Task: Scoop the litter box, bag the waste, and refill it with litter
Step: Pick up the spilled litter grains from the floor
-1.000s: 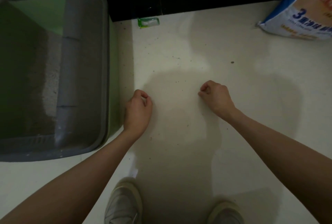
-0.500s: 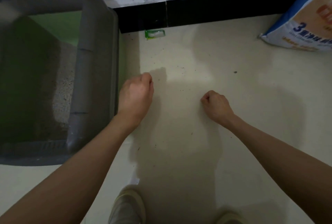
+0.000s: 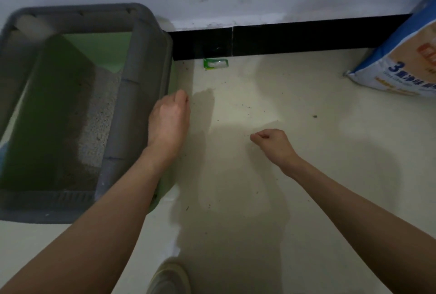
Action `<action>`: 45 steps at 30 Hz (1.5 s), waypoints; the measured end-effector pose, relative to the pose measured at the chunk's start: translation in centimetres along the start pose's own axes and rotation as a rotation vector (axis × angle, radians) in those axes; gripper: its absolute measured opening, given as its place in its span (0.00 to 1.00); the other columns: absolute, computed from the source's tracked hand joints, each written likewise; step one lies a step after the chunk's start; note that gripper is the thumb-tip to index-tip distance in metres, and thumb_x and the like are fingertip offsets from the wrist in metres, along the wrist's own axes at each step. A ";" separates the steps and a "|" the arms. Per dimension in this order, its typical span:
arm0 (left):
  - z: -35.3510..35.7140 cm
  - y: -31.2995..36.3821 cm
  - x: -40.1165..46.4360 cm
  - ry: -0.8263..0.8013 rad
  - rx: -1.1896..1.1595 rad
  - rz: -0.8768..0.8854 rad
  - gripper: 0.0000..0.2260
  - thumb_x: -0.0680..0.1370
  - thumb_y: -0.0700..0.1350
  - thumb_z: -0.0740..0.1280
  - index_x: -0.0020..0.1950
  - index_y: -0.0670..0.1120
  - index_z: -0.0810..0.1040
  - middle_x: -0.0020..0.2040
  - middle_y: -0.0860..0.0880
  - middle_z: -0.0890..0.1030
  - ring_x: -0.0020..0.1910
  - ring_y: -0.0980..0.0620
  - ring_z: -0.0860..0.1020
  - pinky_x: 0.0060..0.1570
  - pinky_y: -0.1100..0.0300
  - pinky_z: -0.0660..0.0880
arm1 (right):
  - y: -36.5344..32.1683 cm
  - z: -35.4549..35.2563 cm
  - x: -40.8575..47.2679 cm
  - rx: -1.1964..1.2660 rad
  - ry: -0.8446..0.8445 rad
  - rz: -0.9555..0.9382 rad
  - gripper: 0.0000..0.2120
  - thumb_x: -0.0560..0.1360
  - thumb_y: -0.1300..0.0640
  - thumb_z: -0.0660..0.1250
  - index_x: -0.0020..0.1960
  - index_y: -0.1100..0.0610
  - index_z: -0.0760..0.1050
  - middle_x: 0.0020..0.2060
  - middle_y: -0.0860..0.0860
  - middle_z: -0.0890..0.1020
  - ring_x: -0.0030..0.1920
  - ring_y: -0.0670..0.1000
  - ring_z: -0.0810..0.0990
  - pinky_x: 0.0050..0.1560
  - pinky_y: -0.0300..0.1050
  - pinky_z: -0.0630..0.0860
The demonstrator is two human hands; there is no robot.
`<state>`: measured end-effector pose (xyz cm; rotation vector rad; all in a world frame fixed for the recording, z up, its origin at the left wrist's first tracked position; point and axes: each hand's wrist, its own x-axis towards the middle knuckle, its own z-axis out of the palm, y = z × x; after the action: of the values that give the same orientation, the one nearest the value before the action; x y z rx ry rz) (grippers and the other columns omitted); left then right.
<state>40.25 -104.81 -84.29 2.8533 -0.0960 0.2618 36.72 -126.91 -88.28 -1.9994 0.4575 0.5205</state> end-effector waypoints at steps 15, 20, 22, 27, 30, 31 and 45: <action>-0.4 0.4 1.1 0.032 -0.232 0.002 0.09 0.78 0.42 0.63 0.48 0.37 0.80 0.42 0.40 0.81 0.40 0.42 0.78 0.42 0.50 0.76 | -2.9 2.4 0.6 0.068 -0.083 0.034 0.15 0.76 0.57 0.64 0.49 0.71 0.77 0.27 0.50 0.67 0.28 0.48 0.64 0.33 0.41 0.61; -1.3 0.7 0.8 -0.073 -0.251 -0.112 0.09 0.79 0.43 0.62 0.52 0.39 0.79 0.47 0.40 0.81 0.44 0.41 0.78 0.44 0.51 0.75 | -4.0 2.5 0.5 0.115 -0.048 0.034 0.15 0.76 0.59 0.64 0.50 0.72 0.76 0.27 0.50 0.67 0.28 0.48 0.64 0.33 0.42 0.60; -1.7 0.5 0.8 -0.098 -0.256 -0.138 0.09 0.79 0.43 0.61 0.52 0.40 0.78 0.46 0.41 0.80 0.44 0.42 0.78 0.42 0.53 0.74 | -4.3 2.3 0.3 0.146 -0.028 0.046 0.12 0.75 0.59 0.65 0.47 0.69 0.78 0.26 0.49 0.68 0.28 0.48 0.64 0.32 0.40 0.61; -1.2 2.5 -0.5 -0.172 -0.305 -0.089 0.09 0.79 0.44 0.60 0.51 0.41 0.77 0.40 0.41 0.79 0.39 0.40 0.77 0.39 0.50 0.75 | -4.3 1.7 -0.4 0.255 -0.003 0.107 0.09 0.77 0.62 0.62 0.39 0.56 0.77 0.25 0.49 0.66 0.25 0.47 0.62 0.27 0.37 0.60; -0.1 4.3 -1.4 -0.247 -0.359 -0.110 0.08 0.79 0.44 0.60 0.49 0.43 0.76 0.34 0.47 0.73 0.35 0.45 0.73 0.35 0.56 0.68 | -4.4 0.8 -1.2 0.277 0.019 0.149 0.08 0.77 0.61 0.62 0.40 0.58 0.77 0.25 0.49 0.67 0.25 0.46 0.63 0.26 0.37 0.60; 0.2 4.7 -1.7 -0.281 -0.387 -0.125 0.07 0.79 0.44 0.60 0.48 0.43 0.76 0.34 0.48 0.72 0.35 0.45 0.73 0.35 0.57 0.67 | -4.5 0.4 -1.5 0.274 0.020 0.160 0.09 0.78 0.61 0.62 0.40 0.58 0.77 0.26 0.49 0.68 0.26 0.47 0.63 0.27 0.37 0.61; 3.9 5.3 -2.4 -0.556 -0.457 -0.350 0.09 0.77 0.41 0.61 0.56 0.42 0.73 0.43 0.37 0.80 0.46 0.40 0.78 0.47 0.54 0.73 | -6.7 -6.9 -0.7 0.038 -0.018 0.111 0.10 0.77 0.60 0.64 0.51 0.66 0.78 0.28 0.51 0.67 0.28 0.48 0.63 0.29 0.39 0.60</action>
<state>38.07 -110.92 -87.05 2.3493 0.2078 -0.5550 40.82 -130.02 -80.10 -1.9394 0.5655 0.5940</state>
